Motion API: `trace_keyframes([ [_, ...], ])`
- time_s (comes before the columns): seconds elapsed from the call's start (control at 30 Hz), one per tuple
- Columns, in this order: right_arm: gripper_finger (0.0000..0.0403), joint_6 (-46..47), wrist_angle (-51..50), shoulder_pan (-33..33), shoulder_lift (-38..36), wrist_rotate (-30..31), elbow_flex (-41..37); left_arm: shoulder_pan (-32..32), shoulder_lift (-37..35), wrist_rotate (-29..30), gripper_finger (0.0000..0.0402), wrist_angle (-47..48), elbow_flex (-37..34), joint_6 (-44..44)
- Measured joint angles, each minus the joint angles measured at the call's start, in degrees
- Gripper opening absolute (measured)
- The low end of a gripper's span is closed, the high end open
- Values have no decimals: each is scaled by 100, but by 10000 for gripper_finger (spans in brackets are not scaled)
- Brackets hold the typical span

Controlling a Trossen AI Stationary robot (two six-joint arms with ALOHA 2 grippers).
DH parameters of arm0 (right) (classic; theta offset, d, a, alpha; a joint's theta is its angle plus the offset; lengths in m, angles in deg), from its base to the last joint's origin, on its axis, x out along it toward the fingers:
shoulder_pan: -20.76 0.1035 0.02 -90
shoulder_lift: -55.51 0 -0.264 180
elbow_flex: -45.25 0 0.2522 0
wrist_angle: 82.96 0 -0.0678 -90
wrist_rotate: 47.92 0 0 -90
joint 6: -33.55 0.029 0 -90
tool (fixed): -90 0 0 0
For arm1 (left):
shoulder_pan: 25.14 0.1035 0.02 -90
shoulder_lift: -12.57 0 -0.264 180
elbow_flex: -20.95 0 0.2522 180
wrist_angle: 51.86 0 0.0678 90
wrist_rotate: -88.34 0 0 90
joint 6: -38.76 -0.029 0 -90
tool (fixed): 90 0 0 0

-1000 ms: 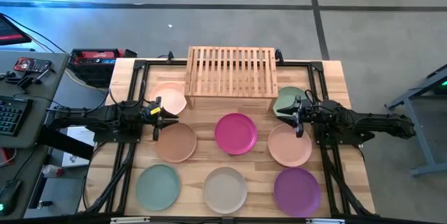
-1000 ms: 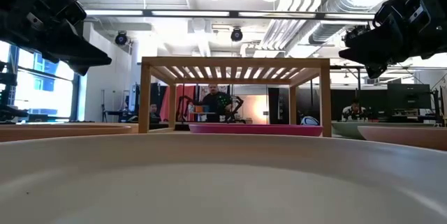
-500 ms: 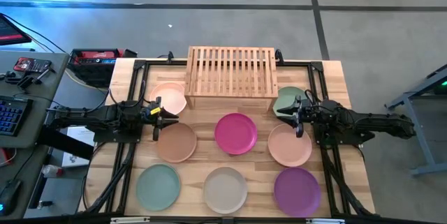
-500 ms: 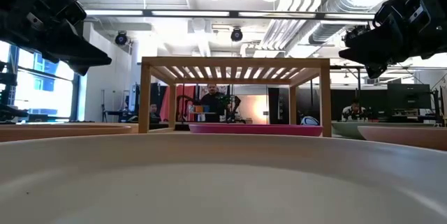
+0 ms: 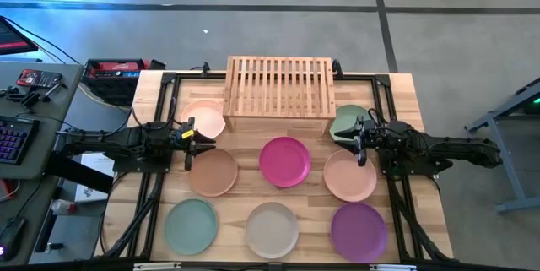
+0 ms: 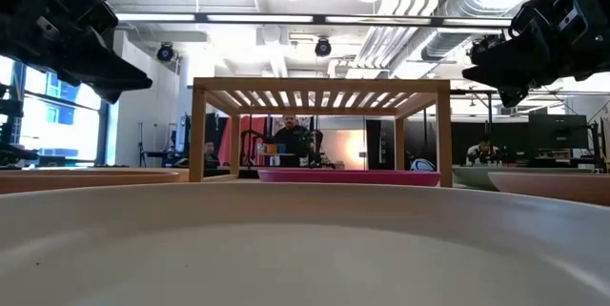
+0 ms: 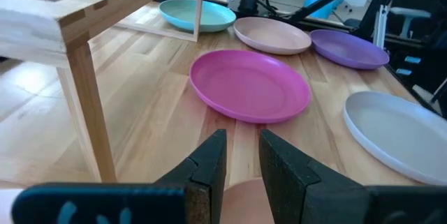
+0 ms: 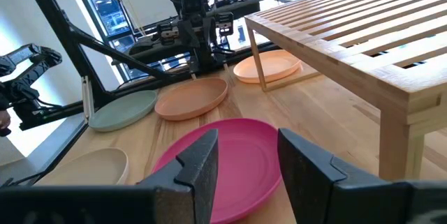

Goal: Place and stack plates onto a shelf

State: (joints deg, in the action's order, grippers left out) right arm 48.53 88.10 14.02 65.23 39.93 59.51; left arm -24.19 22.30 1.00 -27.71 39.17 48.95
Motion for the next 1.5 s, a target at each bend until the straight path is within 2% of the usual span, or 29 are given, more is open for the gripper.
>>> trace_keyframes([
  [0.37, 135, 0, 0, 2, 0, 0, 0, 0, 0, 18, 74, -49, 0, 786],
  [0.6, 135, -2, 1, 2, 1, 26, 2, -1, -1, 23, 74, -667, 0, 2830],
  [0.73, 135, -2, 0, 0, 2, 59, 2, 0, 0, 89, 74, -974, 0, 3427],
  [0.97, 135, 48, 3, 2, 1, 59, 1, 0, 0, 109, 74, -1198, 2, 3515],
  [1.27, 135, 896, 35, 0, 1, 361, 20, 0, 0, 129, 74, -1202, 2, 3922],
  [1.5, 135, 1063, 793, 0, 2, 379, 37, -2, 0, 326, 74, -1737, 2, 4003],
])
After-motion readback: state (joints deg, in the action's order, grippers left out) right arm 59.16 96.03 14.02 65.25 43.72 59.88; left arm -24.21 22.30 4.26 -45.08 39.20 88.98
